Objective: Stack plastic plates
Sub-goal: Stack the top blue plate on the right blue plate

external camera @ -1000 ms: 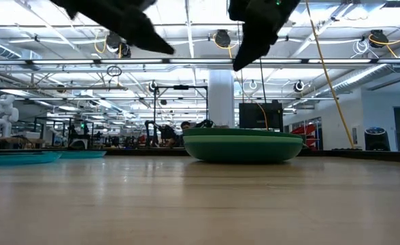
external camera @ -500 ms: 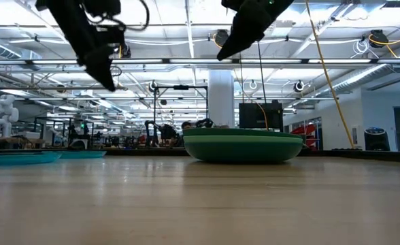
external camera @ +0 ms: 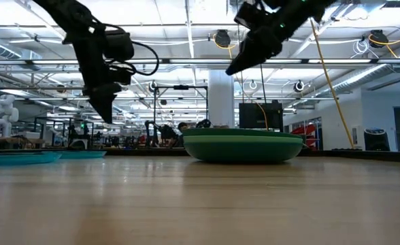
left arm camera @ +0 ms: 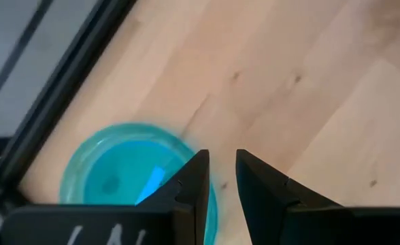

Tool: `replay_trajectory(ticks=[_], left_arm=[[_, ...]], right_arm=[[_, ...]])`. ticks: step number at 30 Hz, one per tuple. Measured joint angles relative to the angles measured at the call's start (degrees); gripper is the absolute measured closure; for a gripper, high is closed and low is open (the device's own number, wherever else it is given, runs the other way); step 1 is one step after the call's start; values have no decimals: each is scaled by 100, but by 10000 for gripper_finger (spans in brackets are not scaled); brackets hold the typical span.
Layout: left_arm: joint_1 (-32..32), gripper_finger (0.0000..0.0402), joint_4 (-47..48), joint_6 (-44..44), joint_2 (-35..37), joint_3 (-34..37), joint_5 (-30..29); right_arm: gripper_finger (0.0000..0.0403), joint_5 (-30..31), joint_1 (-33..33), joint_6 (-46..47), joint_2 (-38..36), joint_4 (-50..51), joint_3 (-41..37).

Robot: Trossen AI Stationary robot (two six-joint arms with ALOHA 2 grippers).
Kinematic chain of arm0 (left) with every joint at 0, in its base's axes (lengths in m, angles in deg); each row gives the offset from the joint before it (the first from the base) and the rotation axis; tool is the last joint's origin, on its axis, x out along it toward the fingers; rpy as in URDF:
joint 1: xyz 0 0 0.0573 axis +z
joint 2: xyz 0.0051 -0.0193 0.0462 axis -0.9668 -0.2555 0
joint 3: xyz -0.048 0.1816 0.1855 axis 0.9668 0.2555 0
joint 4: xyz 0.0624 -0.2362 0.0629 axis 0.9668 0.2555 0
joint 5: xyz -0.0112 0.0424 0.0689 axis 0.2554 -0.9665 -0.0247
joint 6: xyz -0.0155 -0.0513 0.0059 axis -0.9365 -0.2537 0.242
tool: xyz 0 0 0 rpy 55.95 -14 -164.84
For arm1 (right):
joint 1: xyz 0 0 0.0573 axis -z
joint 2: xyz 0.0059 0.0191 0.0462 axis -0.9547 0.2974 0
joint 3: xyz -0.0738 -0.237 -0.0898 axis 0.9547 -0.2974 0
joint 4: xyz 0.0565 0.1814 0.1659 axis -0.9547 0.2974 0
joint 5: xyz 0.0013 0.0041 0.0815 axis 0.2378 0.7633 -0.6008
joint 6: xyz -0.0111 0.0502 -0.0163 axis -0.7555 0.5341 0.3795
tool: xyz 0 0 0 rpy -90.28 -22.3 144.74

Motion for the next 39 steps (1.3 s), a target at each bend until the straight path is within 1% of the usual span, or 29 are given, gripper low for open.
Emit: replay_trajectory(ticks=[2, 4, 6, 8, 10, 12, 14, 15, 19, 25, 28, 31, 35, 39], left_arm=[[82, 322, -213, 255, -69, -2, 252], [153, 322, -466, 445, -80, 75, 574], [233, 322, -818, 491, -68, 220, 933], [298, 322, -995, 360, -74, 406, 1082], [382, 322, -896, 81, -77, 579, 936], [435, 322, -801, -345, -77, 700, 573], [468, 322, -688, -858, -76, 784, 225], [474, 321, -611, -1063, -79, 814, 159], [397, 321, -558, -1483, -76, 831, 141], [349, 319, -647, -1518, -76, 831, 104], [349, 312, -640, -1517, -76, 831, 102], [349, 291, -622, -1517, -76, 831, 101], [349, 244, -535, -1515, -145, 831, 68], [349, 207, -573, -1648, -467, 831, -242]], right_arm=[[291, -288, 139, -194, -261, -431, -354], [291, -417, 275, -326, -574, -690, -614], [291, -434, 430, -294, -867, -1085, -763], [291, -574, 545, -128, -1135, -1447, -934], [291, -892, 635, -85, -1322, -1795, -1095], [291, -1190, 671, -184, -1426, -1805, -1228], [291, -1271, 696, -310, -1452, -1805, -1287], [291, -1263, 711, -329, -1452, -1815, -1291], [291, -1165, 793, -340, -1417, -1921, -1291], [291, -1167, 823, -314, -1409, -1900, -1291], [291, -1167, 826, -314, -1404, -1895, -1291], [291, -1169, 823, -314, -1406, -1897, -1291], [291, -1169, 823, -310, -1406, -1897, -1291], [291, -1169, 823, -312, -1406, -1897, -1291]])
